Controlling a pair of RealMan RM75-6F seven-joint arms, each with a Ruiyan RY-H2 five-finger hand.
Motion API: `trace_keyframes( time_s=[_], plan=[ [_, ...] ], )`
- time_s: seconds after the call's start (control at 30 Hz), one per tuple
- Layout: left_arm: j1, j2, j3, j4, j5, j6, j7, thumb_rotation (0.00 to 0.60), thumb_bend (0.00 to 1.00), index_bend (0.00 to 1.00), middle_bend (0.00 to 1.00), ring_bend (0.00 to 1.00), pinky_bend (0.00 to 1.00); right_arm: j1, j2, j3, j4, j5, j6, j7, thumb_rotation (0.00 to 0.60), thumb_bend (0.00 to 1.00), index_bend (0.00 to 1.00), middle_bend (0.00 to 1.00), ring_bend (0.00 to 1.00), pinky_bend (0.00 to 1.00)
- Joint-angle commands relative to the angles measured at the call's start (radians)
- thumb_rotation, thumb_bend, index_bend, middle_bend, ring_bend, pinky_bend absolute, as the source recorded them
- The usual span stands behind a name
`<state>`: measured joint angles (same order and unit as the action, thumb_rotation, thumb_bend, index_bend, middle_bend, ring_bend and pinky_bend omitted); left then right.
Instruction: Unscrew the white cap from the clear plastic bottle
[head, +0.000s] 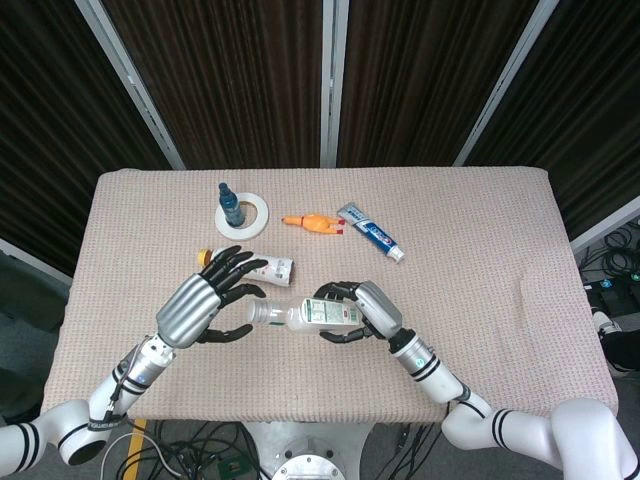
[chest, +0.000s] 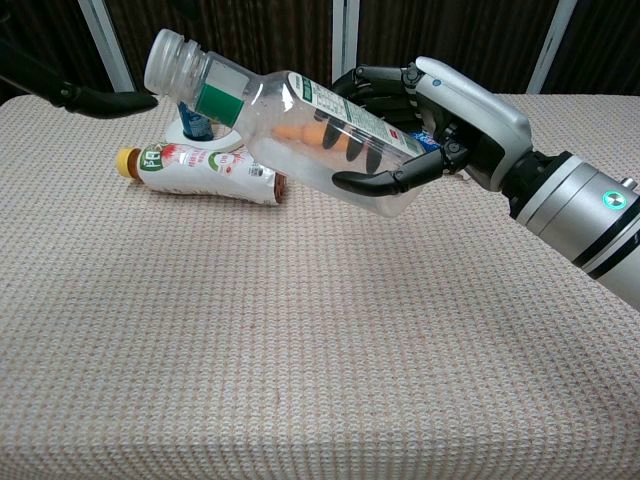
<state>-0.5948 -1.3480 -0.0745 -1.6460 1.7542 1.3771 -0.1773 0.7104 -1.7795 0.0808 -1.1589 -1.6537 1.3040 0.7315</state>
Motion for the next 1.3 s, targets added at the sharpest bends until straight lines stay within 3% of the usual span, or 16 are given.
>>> trace_keyframes(
  time_s=[0.03,0.93,1.3],
  plan=[
    [0.000,0.001,0.001,0.000,0.001,0.000,0.001,0.600,0.23,0.36,0.11,0.05,0.03,-0.001,0.001,-0.001,0.000,-0.001,0.002,0.000,0.600,0.46,0.78,0.58,0.46,0.58],
    [-0.001,-0.006,-0.001,0.002,-0.004,0.001,0.002,0.600,0.26,0.44,0.12,0.05,0.04,-0.002,0.002,-0.006,0.003,-0.008,0.007,0.002,0.600,0.46,0.78,0.58,0.47,0.58],
    [0.000,-0.005,-0.002,0.004,0.002,0.009,0.004,0.600,0.26,0.47,0.32,0.11,0.04,-0.004,0.003,-0.007,0.006,-0.010,0.013,0.000,0.600,0.46,0.78,0.59,0.47,0.58]
  ],
)
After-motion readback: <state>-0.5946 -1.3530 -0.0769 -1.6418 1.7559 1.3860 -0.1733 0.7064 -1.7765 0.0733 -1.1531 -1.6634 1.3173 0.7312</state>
